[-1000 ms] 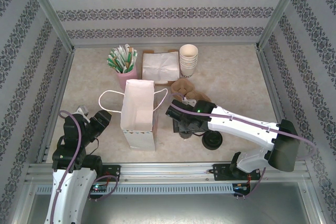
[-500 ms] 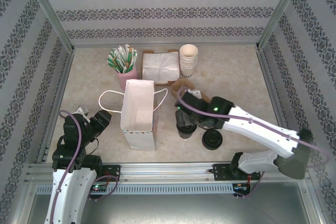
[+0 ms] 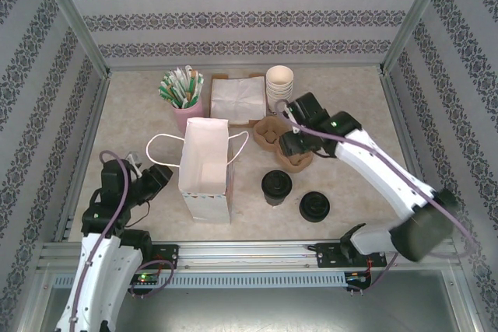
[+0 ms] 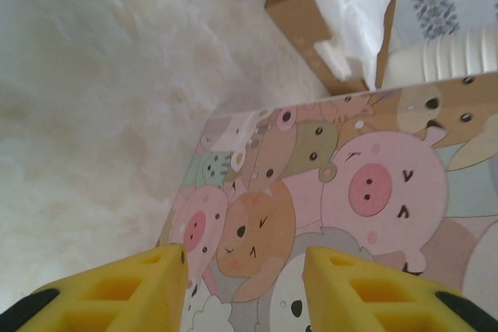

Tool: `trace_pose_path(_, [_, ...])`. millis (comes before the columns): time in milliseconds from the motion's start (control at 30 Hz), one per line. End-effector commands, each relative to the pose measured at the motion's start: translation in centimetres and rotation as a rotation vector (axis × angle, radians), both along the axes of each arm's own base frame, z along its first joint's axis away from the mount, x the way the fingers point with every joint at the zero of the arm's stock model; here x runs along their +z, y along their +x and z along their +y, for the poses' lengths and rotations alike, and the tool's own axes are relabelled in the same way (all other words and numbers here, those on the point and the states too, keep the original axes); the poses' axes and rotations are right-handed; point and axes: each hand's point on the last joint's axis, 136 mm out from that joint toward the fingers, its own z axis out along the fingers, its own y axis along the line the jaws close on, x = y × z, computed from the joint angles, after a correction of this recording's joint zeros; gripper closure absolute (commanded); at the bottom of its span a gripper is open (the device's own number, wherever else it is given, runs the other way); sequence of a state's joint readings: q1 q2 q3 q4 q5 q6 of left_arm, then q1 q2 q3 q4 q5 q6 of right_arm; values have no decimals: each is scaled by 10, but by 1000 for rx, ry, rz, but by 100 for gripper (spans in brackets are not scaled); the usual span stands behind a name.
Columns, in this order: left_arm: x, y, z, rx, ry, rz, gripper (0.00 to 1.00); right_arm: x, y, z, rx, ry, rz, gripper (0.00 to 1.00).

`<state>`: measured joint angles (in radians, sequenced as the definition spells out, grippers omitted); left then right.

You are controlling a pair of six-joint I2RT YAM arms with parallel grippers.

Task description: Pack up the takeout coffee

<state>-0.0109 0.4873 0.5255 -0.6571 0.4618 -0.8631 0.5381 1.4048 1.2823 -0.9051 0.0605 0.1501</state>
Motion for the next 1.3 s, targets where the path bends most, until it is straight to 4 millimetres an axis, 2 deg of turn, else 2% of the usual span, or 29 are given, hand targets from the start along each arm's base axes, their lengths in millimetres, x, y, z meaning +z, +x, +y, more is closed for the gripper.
trace_pose_path(0, [-1,0,-13,-90,-37,1,52,-8,21,15,177,12,27,43])
trace_pose_path(167, [-11,-4,-15,-112,-37,45,51,-26,43,24,269,-29,59,41])
trace_pose_path(300, [-18,-7,-16,-114,-39,72,51,-50,53,19,295,-108,110,41])
trace_pose_path(400, [-24,-9,-17,-116,-45,96,51,-62,62,19,277,-86,128,42])
trace_pose_path(533, [-30,-11,-15,-109,-32,128,51,-68,64,24,289,-62,150,43])
trace_pose_path(767, [-42,-14,-17,-106,-41,176,51,-83,67,20,283,-94,182,43])
trace_pose_path(1267, [-59,-20,-26,-150,-30,232,52,-100,66,18,290,-148,221,45])
